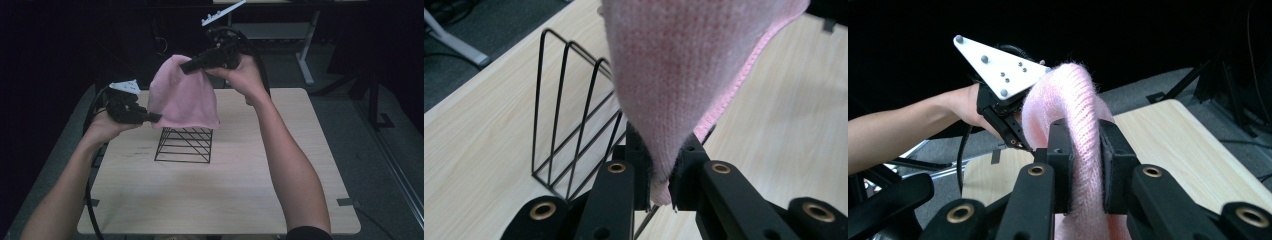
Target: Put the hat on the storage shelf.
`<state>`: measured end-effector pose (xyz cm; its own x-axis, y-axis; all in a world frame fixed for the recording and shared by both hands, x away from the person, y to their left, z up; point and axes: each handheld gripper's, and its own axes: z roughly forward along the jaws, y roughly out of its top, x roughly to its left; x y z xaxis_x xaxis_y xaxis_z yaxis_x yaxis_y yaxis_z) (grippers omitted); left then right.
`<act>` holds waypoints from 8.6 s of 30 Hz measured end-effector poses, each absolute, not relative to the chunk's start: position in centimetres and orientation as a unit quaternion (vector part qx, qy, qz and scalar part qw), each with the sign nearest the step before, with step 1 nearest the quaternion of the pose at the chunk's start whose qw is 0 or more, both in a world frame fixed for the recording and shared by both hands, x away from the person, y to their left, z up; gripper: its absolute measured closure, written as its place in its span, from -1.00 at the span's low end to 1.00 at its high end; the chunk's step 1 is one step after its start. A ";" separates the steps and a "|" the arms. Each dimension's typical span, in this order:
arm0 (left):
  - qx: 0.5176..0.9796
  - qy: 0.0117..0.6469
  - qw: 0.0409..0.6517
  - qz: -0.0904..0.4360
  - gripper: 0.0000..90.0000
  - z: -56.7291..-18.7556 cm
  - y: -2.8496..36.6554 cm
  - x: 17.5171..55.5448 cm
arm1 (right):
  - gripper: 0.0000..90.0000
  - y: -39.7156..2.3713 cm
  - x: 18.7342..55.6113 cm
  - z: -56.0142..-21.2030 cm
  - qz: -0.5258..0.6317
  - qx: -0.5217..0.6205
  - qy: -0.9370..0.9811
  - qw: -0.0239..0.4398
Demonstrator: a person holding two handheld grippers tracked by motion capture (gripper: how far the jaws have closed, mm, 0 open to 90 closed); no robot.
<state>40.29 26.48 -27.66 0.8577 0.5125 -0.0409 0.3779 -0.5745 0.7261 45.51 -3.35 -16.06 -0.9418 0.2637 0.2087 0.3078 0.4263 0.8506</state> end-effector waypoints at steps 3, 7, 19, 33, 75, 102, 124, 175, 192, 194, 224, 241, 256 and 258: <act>0.888 0.249 0.375 0.090 0.81 -28.0 26.2 40.6 | 0.73 -3.5 45.9 -16.6 -0.509 -0.175 -0.842 0.027; 0.894 0.248 0.360 0.097 0.81 -28.4 26.1 40.8 | 0.73 -3.7 46.1 -17.3 -0.509 -0.175 -0.842 0.032; 0.891 0.265 0.359 0.084 0.80 -30.3 27.2 40.4 | 0.72 -3.1 46.1 -19.3 -0.501 -0.174 -0.846 0.052; 0.900 0.269 0.336 0.074 0.81 -32.4 27.6 40.0 | 0.72 -1.3 45.4 -21.1 -0.490 -0.161 -0.856 0.050; 0.917 0.283 0.279 0.029 0.73 -38.9 28.1 40.3 | 0.70 0.2 44.9 -29.2 -0.452 -0.171 -0.871 0.087; 0.906 0.282 0.305 0.074 0.90 -37.1 28.5 40.2 | 0.34 1.1 44.0 -30.7 -0.440 -0.160 -0.881 0.068; 0.911 0.295 0.283 0.062 0.90 -37.6 28.6 40.3 | 0.71 -0.2 43.5 -32.1 -0.440 -0.158 -0.880 0.081; 0.887 0.334 0.314 0.046 -0.15 -37.0 29.8 38.4 | -0.34 -13.9 41.8 -33.5 -0.429 -0.301 -0.851 0.011; 0.886 0.339 0.312 0.051 -0.33 -37.3 29.9 37.9 | -0.37 -18.0 40.7 -34.7 -0.420 -0.345 -0.839 0.006; 0.884 0.344 0.314 0.051 -0.35 -37.4 29.8 37.7 | -0.39 -18.5 40.5 -35.0 -0.418 -0.349 -0.839 0.004; 0.882 0.355 0.304 0.059 -0.50 -38.7 29.5 36.5 | -0.49 -24.7 37.2 -38.4 -0.412 -0.416 -0.810 -0.012; 0.877 0.363 0.307 0.071 -0.50 -39.8 30.4 34.9 | -0.50 -28.2 34.6 -41.0 -0.404 -0.456 -0.792 -0.015; 0.883 0.352 0.302 0.072 -0.50 -41.2 29.2 33.0 | -0.50 -30.2 31.5 -43.2 -0.384 -0.466 -0.797 -0.024; 0.883 0.352 0.302 0.073 -0.50 -41.4 29.0 32.7 | -0.50 -30.3 31.1 -43.3 -0.382 -0.465 -0.798 -0.026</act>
<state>32.71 28.96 -41.36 0.7417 0.6654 -0.0843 0.5774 -0.5695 0.5850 31.06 -30.29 -43.28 -0.5663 0.7622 0.3136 0.7223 0.2756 0.6343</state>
